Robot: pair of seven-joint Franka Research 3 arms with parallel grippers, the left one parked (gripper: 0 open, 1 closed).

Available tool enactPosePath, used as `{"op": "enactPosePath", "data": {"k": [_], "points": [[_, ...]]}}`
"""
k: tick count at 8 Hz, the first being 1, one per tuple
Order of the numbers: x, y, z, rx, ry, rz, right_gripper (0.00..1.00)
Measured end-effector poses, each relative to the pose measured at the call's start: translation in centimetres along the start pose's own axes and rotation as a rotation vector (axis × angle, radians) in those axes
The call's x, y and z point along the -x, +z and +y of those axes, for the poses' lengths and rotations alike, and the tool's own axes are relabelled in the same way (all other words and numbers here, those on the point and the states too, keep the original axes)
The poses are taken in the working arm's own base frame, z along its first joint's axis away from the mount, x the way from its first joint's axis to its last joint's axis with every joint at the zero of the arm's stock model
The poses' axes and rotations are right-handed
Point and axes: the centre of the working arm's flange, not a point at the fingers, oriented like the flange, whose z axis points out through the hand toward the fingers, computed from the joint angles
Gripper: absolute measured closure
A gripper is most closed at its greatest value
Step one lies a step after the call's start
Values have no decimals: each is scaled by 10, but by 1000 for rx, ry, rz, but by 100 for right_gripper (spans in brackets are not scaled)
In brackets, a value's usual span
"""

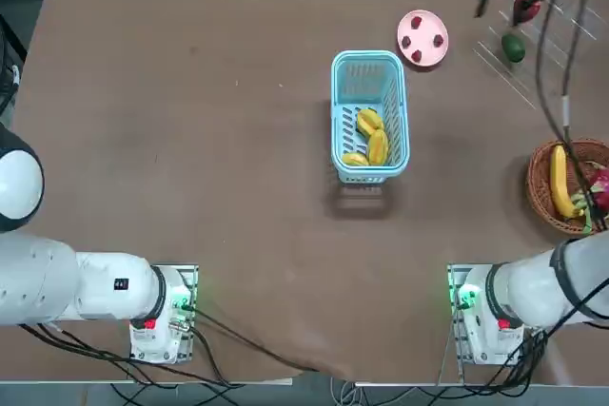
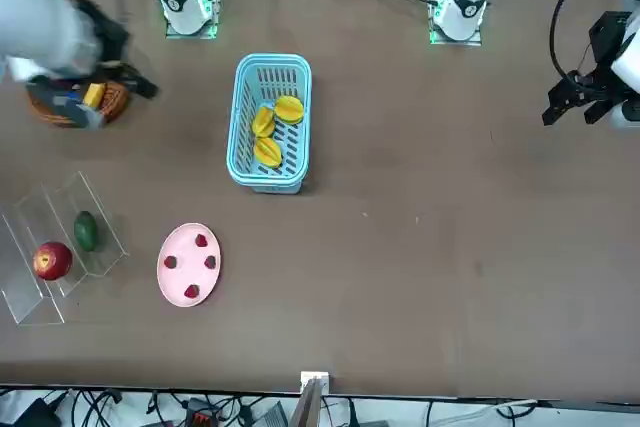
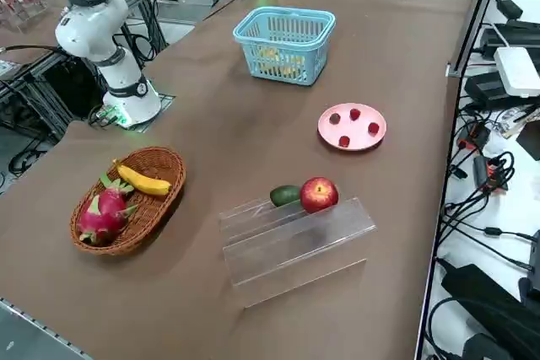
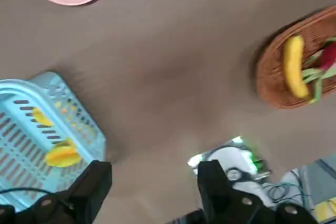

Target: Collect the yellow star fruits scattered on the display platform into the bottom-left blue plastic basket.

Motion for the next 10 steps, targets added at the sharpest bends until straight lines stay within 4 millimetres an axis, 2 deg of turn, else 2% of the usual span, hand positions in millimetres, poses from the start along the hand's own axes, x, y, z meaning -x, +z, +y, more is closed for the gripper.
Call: {"op": "enactPosePath", "data": {"k": [2,3,4,7,10], "points": [[-6,-29,63,-2,-134,55,0],[-5,-39,84,-18,-186,76,0],[-2,-44,91,-26,-214,94,0],[-6,-60,71,-38,-253,187,0],[-15,-66,49,-46,-290,261,0]]}}
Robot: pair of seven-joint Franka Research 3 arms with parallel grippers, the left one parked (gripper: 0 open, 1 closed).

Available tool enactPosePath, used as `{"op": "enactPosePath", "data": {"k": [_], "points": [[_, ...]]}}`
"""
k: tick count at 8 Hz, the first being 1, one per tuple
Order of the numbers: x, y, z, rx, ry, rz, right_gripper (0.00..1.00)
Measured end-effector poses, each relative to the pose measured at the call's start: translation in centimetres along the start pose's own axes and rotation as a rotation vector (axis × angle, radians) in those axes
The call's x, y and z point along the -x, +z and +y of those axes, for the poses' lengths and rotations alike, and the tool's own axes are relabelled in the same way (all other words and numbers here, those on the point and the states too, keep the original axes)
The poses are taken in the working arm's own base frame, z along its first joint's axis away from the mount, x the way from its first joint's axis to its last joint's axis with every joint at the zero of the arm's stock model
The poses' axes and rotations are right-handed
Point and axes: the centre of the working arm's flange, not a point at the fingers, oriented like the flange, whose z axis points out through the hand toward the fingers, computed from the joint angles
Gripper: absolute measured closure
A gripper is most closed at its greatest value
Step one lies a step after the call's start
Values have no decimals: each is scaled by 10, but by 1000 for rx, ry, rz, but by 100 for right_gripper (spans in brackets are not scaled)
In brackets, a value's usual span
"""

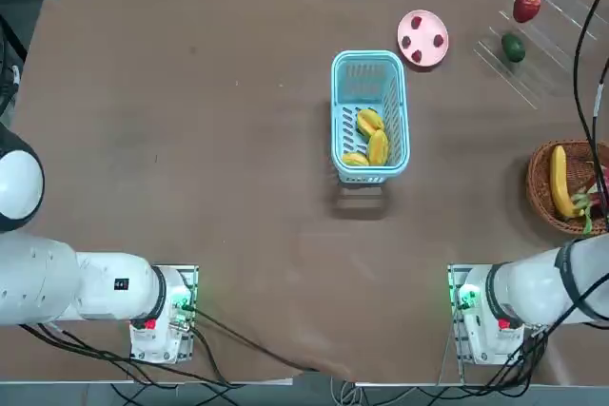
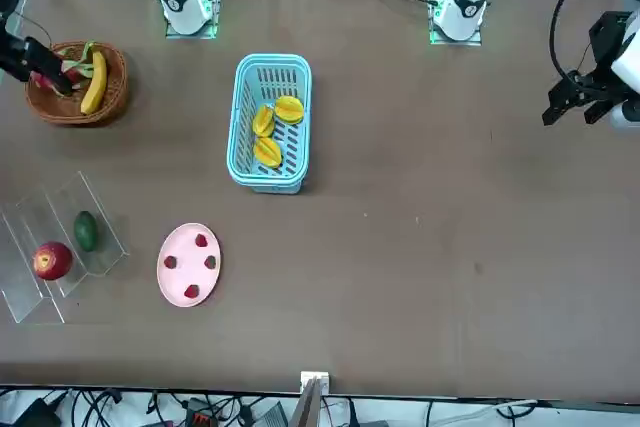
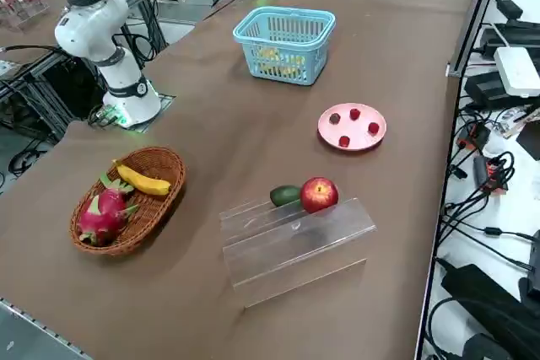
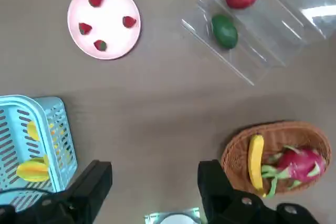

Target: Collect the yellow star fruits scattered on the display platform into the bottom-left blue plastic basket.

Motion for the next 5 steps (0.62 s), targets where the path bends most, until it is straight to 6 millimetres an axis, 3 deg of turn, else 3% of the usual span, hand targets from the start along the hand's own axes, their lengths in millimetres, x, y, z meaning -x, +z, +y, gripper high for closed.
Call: {"op": "enactPosePath", "data": {"k": [5], "points": [[-5,-1,0,5,-49,28,0]]}}
